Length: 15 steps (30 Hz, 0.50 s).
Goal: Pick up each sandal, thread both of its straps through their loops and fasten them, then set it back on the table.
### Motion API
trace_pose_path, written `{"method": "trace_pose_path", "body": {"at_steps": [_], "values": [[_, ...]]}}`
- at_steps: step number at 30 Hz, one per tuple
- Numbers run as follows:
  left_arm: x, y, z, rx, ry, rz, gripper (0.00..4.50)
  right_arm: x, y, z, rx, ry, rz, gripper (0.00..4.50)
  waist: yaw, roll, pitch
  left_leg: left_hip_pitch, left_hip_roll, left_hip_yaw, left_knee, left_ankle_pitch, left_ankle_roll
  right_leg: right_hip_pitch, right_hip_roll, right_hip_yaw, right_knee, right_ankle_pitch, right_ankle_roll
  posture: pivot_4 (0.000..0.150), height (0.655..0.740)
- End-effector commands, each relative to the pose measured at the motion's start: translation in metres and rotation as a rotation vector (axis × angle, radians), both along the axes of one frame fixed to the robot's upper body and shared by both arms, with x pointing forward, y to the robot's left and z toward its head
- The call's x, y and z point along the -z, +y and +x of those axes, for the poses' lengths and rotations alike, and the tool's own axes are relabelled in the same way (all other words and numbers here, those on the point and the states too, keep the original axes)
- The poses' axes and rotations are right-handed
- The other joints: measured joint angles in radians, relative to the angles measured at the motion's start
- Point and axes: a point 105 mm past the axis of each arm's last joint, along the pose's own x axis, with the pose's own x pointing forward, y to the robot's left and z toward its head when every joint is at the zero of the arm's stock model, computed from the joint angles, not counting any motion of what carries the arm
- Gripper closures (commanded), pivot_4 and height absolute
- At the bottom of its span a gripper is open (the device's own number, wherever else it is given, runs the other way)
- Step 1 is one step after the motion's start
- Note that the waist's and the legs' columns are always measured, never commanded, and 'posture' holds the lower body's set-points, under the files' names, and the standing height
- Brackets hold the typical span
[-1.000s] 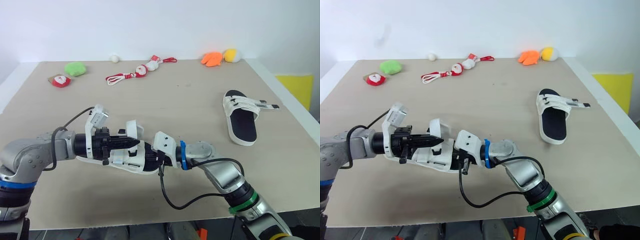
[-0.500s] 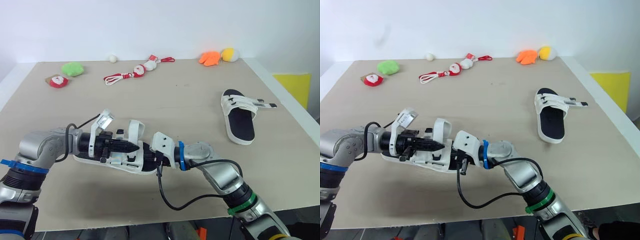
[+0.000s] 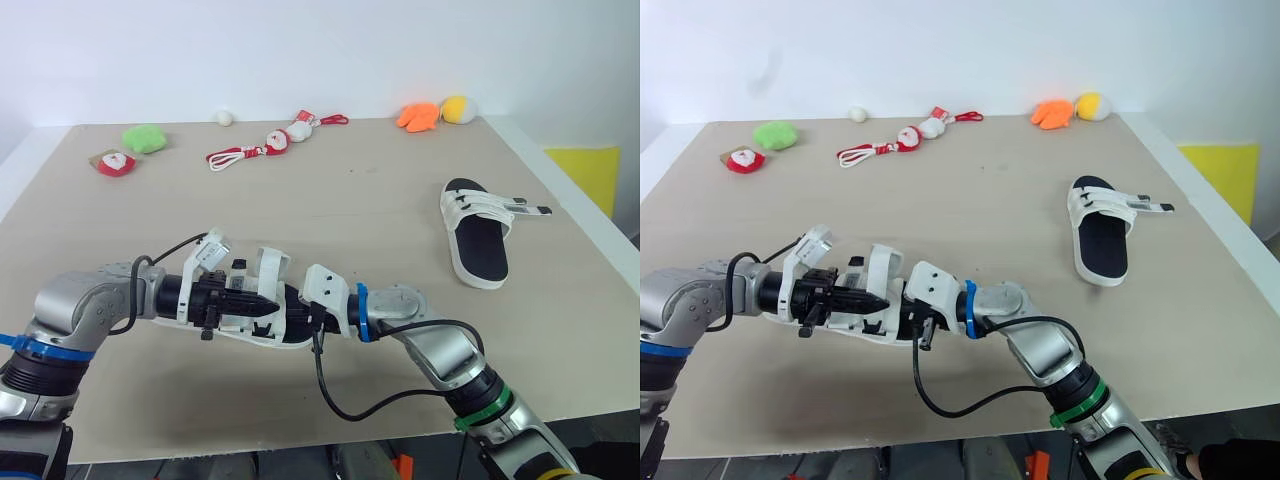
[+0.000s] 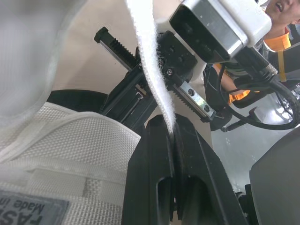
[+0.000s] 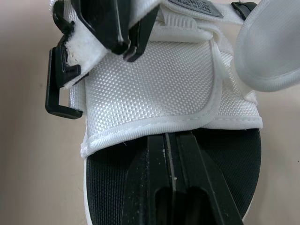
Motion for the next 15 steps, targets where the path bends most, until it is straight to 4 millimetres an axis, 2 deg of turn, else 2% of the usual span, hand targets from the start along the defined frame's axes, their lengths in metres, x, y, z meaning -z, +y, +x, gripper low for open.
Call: {"method": "trace_pose_path", "body": {"at_steps": [1, 8, 15], "values": [[-0.0003, -0.0024, -0.0010, 0.000, -0.041, 0.002, 4.46, 0.0202, -0.0038, -0.0001, 0.027, 0.051, -0.061, 4.50, 0.000, 0.000, 0.000, 0.000, 0.000, 0.000, 0.000, 0.000, 0.000, 0.000, 0.000, 0.000, 0.000, 0.000, 0.000, 0.150, 0.7400], [-0.0002, -0.0048, 0.0027, 0.012, -0.100, -0.009, 4.46, 0.0204, -0.0042, 0.0001, 0.030, 0.052, -0.061, 4.50, 0.000, 0.000, 0.000, 0.000, 0.000, 0.000, 0.000, 0.000, 0.000, 0.000, 0.000, 0.000, 0.000, 0.000, 0.000, 0.150, 0.7400], [0.0009, -0.0087, -0.0049, 0.065, -0.103, -0.017, 4.46, 0.0207, -0.0052, -0.0002, 0.034, 0.055, -0.060, 4.50, 0.000, 0.000, 0.000, 0.000, 0.000, 0.000, 0.000, 0.000, 0.000, 0.000, 0.000, 0.000, 0.000, 0.000, 0.000, 0.150, 0.7400]]}}
